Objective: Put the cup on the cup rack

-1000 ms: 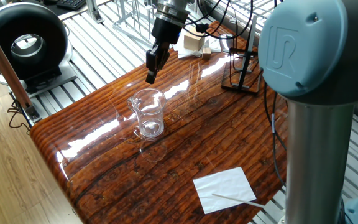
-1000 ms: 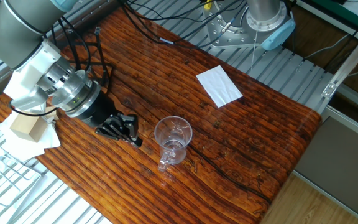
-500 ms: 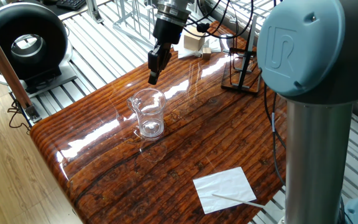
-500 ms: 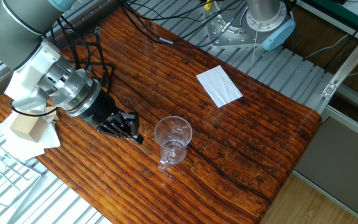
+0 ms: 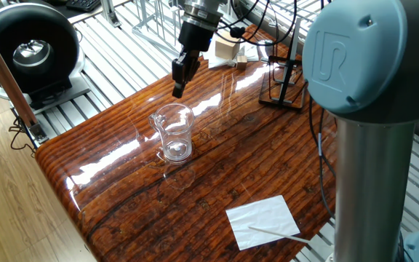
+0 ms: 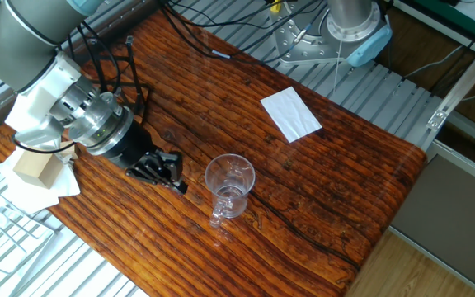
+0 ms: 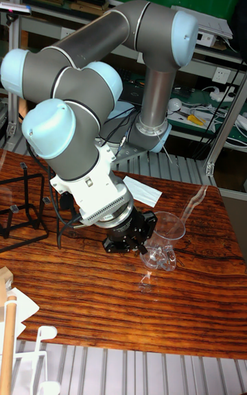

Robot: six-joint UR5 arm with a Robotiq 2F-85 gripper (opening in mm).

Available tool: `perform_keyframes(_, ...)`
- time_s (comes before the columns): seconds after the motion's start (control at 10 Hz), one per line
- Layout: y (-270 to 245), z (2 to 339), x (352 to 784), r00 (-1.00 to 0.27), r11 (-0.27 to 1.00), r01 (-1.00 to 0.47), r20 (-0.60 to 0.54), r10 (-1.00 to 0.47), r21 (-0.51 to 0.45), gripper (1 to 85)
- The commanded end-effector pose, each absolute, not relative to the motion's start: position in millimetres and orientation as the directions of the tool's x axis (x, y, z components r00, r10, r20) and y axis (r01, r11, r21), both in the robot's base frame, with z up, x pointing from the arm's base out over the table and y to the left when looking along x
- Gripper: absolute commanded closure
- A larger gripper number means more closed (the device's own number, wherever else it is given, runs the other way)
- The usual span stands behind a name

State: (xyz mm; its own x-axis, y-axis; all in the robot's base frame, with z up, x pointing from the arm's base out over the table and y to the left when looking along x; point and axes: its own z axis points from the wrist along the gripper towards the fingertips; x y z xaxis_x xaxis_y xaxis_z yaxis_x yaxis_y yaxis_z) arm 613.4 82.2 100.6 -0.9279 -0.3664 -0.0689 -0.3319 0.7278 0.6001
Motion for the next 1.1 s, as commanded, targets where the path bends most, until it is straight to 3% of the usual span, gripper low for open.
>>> perform_keyframes(0.0,86.8,103.7,629.1,-0.942,0.734,-0.316,-0.109,-0.316,0.601,84.7)
perform_keyframes(1.0,77.1,126.4,615.2,-0.924,0.638,-0.336,-0.113,-0.364,0.693,84.7)
